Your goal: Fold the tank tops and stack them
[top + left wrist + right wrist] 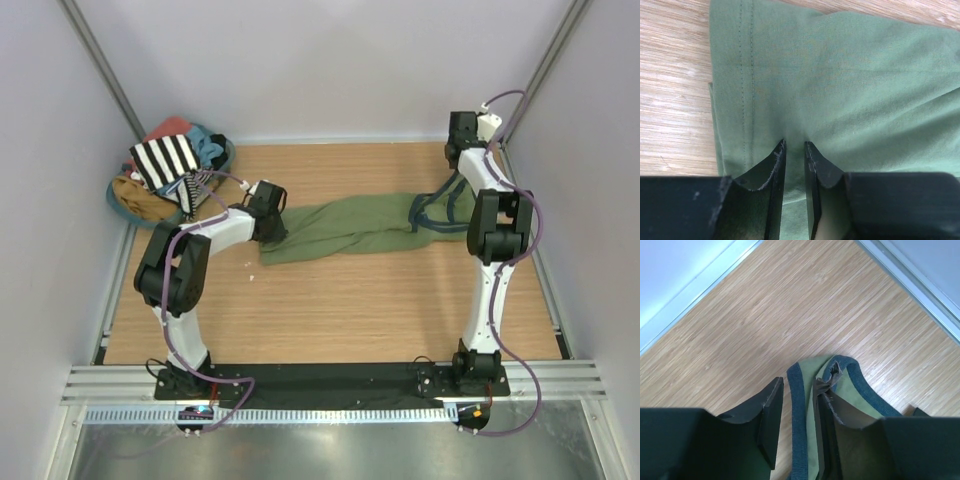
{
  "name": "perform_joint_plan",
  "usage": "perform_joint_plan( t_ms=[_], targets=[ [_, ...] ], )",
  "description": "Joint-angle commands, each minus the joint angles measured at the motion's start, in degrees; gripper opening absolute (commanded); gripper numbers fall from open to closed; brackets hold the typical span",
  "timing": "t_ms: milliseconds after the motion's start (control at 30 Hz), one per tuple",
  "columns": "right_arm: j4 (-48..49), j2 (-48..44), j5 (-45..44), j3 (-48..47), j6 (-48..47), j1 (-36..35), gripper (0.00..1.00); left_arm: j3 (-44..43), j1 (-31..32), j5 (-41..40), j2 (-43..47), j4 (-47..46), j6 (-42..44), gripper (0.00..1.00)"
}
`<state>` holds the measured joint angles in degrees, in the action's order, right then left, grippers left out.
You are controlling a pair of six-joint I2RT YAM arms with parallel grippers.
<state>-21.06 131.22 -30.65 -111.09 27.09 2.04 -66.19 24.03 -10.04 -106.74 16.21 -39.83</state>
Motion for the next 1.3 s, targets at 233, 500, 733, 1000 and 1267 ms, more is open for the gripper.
perform_joint_plan(
  t_ms=[233,500,733,1000,1267],
  targets=[
    [-2.76,6.59,3.58,-8.35,1.74,0.51,0.45,-1.66,0.05,-0.59,1.09,1.81,1.34,0.22],
    [-3.11,9.58,4.20,-10.20,1.74,0.51,0.41,-2.18,0.05,-0.24,-0.05,1.99,1.43,0.22],
    [-1.53,6.96,0.34,-8.19,1.39,0.51,0.01,-2.19,0.05,-0.50,-0.14,2.16,1.69,0.22],
    [10.41,-4.38,-2.65,6.56,1.82,0.68,0.01,-2.89,-0.30,0.81,-3.56,2.25,0.90,0.21],
    [19.37,-13.26,-2.92,20.37,5.86,2.44,0.01,-2.27,-1.44,0.90,-4.53,2.43,0.02,0.19]
  ],
)
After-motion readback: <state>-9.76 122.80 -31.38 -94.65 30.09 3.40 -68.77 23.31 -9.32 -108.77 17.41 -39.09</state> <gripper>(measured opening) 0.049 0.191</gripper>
